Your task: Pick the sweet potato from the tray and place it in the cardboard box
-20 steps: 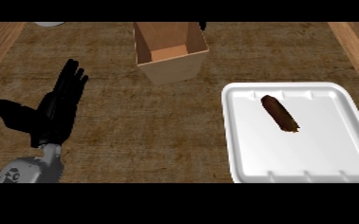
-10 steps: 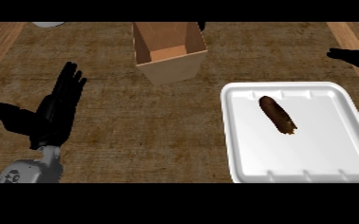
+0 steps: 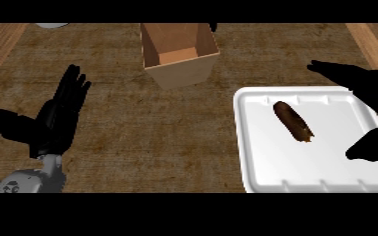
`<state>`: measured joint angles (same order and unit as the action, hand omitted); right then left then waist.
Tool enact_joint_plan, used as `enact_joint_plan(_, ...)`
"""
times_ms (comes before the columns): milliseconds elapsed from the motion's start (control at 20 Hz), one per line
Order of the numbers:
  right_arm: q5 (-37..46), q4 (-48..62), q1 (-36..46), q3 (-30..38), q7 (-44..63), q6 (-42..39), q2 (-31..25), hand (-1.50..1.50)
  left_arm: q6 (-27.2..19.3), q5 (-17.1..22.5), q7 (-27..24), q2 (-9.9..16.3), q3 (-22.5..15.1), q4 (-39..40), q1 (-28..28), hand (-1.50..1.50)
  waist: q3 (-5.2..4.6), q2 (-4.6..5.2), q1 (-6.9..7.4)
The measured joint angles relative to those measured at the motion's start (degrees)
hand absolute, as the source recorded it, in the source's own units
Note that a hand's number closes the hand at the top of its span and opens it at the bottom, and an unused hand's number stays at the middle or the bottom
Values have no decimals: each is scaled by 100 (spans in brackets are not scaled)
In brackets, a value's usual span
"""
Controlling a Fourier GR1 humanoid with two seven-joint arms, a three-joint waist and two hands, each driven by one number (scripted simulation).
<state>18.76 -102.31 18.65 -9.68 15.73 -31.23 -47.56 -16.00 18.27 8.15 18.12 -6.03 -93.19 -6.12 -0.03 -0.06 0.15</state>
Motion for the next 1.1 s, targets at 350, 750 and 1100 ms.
enact_joint_plan(350, 603, -140, -223, -90, 425, -99, 660, -150, 130, -179, 17, -158, 116, -28, 29, 0, 2, 2, -10)
enact_joint_plan(750, 1441, 347, -232, -120, 156, 3, 1299, -150, 278, -370, 73, -361, 246, -79, 114, 0, 3, 5, 0)
enact_joint_plan(1100, 2038, 648, -296, -19, -157, 91, 1710, -150, 323, -559, 332, -498, 367, -264, 61, 0, 3, 4, 0)
